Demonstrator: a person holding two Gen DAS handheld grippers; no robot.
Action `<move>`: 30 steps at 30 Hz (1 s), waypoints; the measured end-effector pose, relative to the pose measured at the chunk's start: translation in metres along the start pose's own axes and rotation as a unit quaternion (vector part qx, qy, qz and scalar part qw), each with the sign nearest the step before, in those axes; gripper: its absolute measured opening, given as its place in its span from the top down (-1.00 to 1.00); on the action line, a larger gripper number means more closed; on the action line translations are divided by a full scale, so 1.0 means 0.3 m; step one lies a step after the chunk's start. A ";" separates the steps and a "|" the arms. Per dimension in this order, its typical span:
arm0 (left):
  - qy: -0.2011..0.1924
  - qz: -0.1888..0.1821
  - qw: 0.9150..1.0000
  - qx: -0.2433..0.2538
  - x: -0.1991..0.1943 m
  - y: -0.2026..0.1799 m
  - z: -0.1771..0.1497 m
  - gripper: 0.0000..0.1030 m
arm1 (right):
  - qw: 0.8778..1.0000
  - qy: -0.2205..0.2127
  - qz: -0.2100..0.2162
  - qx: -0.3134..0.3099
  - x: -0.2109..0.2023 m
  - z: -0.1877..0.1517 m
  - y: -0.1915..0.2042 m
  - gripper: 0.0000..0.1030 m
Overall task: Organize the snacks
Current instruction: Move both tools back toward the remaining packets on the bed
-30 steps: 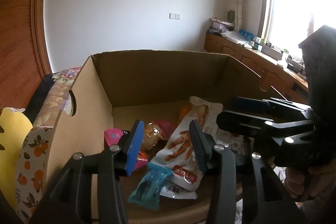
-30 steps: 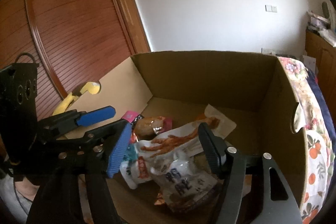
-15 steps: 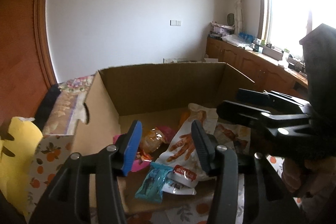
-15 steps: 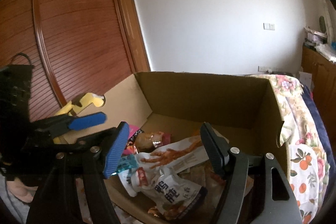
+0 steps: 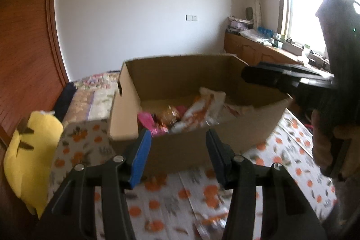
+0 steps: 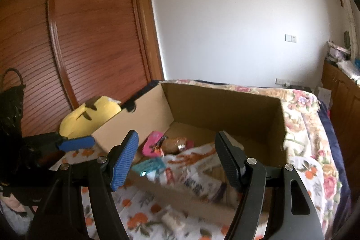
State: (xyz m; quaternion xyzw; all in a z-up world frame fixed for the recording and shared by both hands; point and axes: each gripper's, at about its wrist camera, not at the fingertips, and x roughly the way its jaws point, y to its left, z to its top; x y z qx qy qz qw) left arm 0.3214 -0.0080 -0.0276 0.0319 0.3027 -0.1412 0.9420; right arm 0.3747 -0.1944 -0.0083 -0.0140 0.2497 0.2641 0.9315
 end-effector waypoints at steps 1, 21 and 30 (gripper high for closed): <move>0.007 0.001 1.000 0.003 -0.020 -0.014 -0.021 0.01 | 1.000 0.004 -0.002 -0.002 -0.024 -0.007 0.010 -0.40; 0.079 -0.021 0.997 -0.003 -0.118 -0.140 -0.215 0.00 | 0.999 0.044 -0.020 -0.016 -0.285 -0.075 0.098 -0.40; 0.126 -0.033 0.991 -0.018 -0.026 -0.151 -0.293 0.00 | 0.996 0.079 -0.015 -0.029 -0.214 -0.170 0.097 -0.40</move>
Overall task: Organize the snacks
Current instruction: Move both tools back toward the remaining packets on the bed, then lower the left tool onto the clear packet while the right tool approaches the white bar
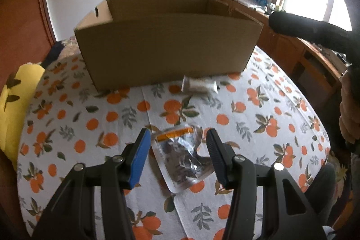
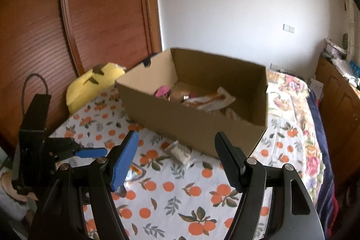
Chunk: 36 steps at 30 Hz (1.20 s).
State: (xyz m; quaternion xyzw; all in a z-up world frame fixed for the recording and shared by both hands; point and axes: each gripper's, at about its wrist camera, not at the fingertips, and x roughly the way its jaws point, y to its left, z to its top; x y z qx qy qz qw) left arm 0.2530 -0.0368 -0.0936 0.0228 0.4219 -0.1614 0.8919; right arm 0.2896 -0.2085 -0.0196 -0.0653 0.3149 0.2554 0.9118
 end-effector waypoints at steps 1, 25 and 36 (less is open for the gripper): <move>0.005 0.000 1.000 0.000 0.014 -0.002 -0.006 0.00 | 1.000 0.006 0.004 0.001 0.021 -0.017 -0.003 -0.40; 0.042 -0.046 0.998 -0.032 0.105 0.000 -0.055 -0.03 | 0.993 0.116 0.026 -0.024 0.427 -0.142 -0.034 -0.40; 0.046 -0.039 0.998 -0.016 0.105 -0.041 -0.066 -0.05 | 0.992 0.120 0.021 -0.044 0.467 -0.143 -0.048 -0.40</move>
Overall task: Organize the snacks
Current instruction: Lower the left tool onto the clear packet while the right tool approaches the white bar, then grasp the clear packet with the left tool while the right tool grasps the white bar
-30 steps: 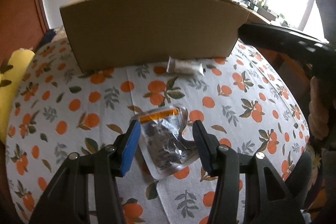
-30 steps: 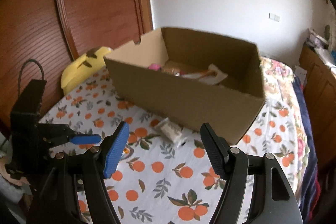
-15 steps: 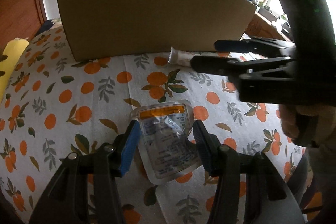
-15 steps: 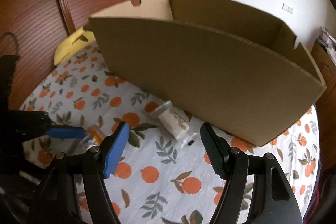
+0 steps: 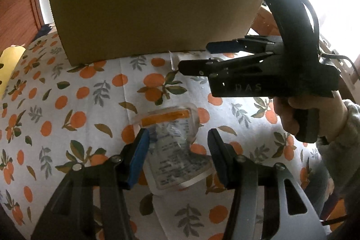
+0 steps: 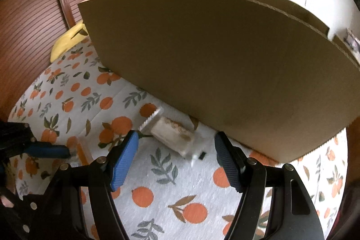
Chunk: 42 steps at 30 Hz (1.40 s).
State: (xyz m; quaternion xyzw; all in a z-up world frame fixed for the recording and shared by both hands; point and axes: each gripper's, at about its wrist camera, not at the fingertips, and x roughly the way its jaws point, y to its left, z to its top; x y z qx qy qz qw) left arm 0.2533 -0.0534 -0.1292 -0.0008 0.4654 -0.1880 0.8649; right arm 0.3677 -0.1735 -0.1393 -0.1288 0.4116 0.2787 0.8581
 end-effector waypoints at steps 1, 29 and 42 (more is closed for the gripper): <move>0.001 0.004 1.000 -0.002 0.001 0.002 -0.001 -0.05 | 1.000 0.000 -0.001 -0.008 0.003 0.003 0.004 -0.40; -0.018 -0.017 1.000 0.005 -0.072 0.039 -0.010 0.54 | 0.999 0.030 0.025 -0.036 -0.043 -0.086 0.043 0.61; -0.023 0.011 0.999 0.025 -0.157 0.107 0.020 0.72 | 0.999 0.028 0.031 -0.003 -0.076 -0.129 0.034 0.61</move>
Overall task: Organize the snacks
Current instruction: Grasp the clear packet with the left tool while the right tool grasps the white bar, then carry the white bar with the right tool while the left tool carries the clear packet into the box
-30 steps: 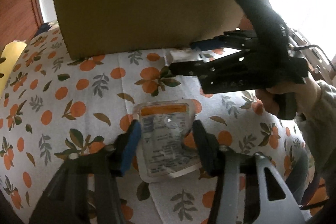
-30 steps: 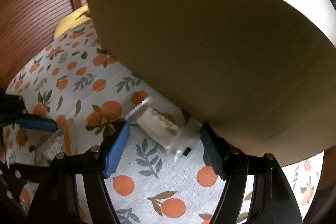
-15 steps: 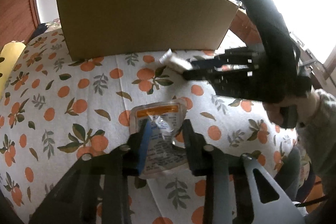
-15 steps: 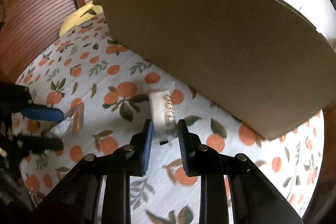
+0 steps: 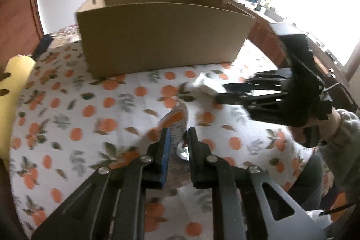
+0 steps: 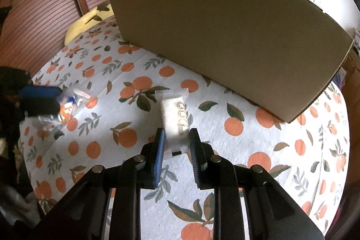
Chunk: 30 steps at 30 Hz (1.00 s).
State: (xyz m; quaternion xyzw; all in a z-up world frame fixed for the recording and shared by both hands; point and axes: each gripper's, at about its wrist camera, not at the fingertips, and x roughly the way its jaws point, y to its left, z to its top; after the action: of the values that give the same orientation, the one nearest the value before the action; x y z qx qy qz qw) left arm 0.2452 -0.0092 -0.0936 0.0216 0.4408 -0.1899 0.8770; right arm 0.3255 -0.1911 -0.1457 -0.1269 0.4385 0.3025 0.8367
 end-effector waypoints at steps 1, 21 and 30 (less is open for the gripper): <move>0.005 0.020 1.000 0.006 0.001 0.014 0.002 0.72 | 1.000 -0.001 0.001 0.002 0.000 -0.001 0.000 0.61; 0.003 0.039 0.999 0.029 -0.010 0.042 -0.006 0.92 | 1.000 -0.011 0.006 0.015 -0.020 -0.022 -0.011 0.61; -0.021 0.035 0.999 0.034 -0.054 0.002 0.002 0.98 | 0.999 -0.027 0.000 0.025 -0.070 -0.041 0.007 0.62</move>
State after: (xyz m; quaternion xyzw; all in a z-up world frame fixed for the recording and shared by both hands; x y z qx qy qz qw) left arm 0.2372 -0.0036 -0.0806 0.0623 0.4143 -0.1744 0.8911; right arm 0.3070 -0.2037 -0.1359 -0.0976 0.4232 0.2947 0.8512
